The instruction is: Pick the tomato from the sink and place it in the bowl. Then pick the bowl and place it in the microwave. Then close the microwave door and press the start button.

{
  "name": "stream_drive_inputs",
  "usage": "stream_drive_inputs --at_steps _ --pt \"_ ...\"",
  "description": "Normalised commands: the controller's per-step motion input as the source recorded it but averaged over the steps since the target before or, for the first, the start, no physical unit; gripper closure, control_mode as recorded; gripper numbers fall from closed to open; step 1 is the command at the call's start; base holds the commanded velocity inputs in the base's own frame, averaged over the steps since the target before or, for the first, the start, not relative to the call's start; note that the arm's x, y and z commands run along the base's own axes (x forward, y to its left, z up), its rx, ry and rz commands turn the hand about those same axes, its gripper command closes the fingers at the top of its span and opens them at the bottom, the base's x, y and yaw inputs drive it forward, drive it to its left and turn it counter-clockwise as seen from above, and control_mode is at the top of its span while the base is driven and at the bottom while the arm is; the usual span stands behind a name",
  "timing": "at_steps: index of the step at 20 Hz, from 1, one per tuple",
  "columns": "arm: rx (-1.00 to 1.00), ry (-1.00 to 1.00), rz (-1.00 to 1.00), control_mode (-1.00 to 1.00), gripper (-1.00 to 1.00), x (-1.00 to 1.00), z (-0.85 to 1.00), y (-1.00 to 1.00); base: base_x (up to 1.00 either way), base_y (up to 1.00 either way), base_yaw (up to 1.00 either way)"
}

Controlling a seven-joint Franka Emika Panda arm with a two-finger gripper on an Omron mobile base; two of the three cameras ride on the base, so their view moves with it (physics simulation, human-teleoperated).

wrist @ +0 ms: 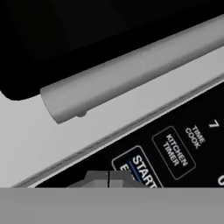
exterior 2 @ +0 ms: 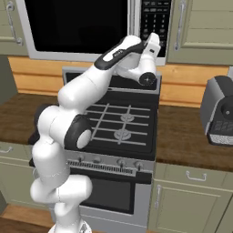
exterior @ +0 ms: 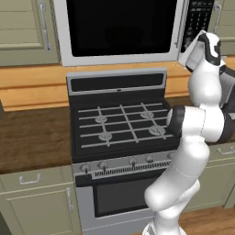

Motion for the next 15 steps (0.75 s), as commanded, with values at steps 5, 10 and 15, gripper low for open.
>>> stream_drive_inputs --at_steps 5,10,15 --pt "0.09 0.06 -0.04 -1.00 1.00 0.42 0.56 0.00 0.00 0.00 0.00" --pt "0.05 0.07 -0.03 -1.00 1.00 0.28 0.35 0.00 0.00 0.00 0.00" --pt "0.00 0.03 0.00 -1.00 1.00 -0.17 0.05 0.00 0.00 0.00 0.00"
